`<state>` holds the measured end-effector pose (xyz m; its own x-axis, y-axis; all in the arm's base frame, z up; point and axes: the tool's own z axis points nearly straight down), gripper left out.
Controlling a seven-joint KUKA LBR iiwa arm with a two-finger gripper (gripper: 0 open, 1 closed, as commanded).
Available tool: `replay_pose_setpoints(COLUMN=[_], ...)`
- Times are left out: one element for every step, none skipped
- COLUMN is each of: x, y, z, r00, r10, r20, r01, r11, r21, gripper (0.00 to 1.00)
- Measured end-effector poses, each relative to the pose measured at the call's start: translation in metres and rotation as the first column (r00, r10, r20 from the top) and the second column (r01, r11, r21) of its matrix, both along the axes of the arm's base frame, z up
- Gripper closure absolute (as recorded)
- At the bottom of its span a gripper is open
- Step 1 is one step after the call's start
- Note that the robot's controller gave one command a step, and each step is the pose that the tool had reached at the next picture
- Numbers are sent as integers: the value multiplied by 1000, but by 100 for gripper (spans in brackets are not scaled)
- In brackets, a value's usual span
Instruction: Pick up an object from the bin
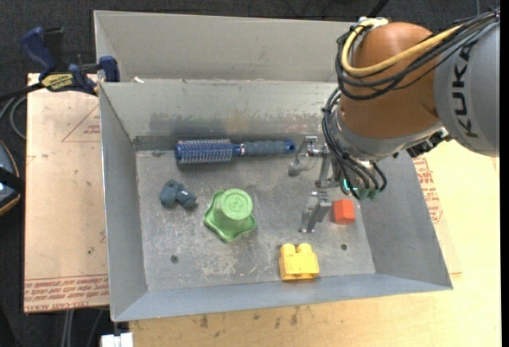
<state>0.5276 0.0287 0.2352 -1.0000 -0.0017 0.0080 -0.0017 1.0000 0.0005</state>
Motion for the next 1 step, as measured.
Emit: replay_pose_setpoints(x=[9], y=[76], z=[-101], r00=[997], r10=[69], r20=[38], r01=[-70], r11=[998], r21=[7], gripper=[0])
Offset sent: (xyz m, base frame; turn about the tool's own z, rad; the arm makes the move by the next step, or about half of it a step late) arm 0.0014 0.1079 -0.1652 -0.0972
